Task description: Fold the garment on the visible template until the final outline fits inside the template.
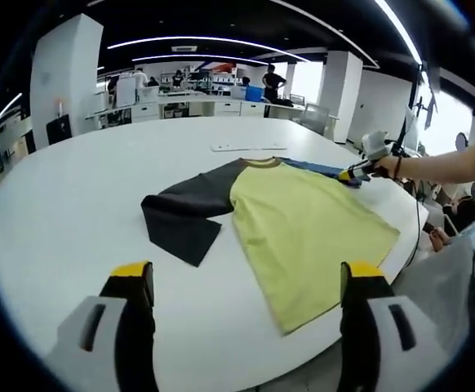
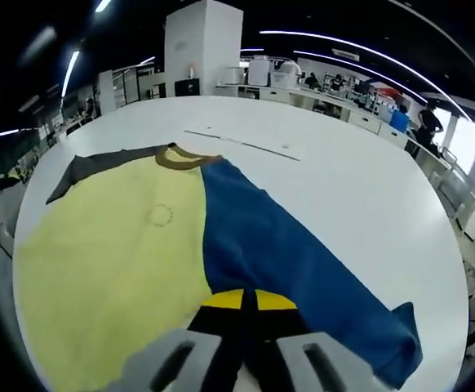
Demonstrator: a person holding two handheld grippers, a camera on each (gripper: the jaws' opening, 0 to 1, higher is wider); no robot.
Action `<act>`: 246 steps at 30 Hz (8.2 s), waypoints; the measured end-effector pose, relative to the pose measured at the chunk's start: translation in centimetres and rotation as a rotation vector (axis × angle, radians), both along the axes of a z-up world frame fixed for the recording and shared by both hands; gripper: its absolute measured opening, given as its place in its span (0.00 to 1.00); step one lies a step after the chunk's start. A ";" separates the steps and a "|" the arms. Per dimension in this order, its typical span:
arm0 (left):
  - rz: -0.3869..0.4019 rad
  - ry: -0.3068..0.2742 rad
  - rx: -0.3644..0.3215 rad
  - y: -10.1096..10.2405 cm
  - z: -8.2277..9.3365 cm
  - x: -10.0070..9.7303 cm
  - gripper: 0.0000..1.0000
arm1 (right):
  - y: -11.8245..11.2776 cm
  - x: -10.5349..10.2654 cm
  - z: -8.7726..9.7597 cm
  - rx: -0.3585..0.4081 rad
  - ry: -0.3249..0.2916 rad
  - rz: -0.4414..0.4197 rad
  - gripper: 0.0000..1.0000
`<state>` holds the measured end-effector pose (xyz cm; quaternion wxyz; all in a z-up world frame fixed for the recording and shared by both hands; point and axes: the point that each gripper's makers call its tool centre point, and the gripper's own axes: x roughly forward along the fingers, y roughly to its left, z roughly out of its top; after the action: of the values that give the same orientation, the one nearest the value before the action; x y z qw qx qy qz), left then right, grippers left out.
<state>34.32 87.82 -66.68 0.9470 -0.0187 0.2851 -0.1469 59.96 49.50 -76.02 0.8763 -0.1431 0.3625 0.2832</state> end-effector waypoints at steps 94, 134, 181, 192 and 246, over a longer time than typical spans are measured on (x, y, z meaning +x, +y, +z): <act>-0.053 0.014 0.015 -1.0 -0.5 -0.4 0.95 | -7.3 -1.7 10.4 0.106 0.029 -0.059 0.00; -0.010 0.027 0.022 -0.2 -1.0 -0.1 0.97 | -1.9 3.2 2.1 0.056 0.108 -0.017 0.21; -0.024 0.007 0.023 -0.7 0.6 -1.1 0.97 | -4.8 -4.6 0.0 -0.209 0.136 0.327 0.00; -0.035 0.001 0.025 -1.2 0.9 -1.1 0.96 | -6.6 -2.4 3.8 -0.116 0.039 0.150 0.00; -0.075 -0.039 0.017 -1.7 1.6 -1.6 0.99 | -9.7 0.7 9.8 -0.058 0.190 -0.318 0.00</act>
<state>32.67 86.15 -65.04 0.9463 0.0030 0.2684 -0.1804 60.64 39.80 -66.26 0.8674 -0.0818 0.4695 0.1430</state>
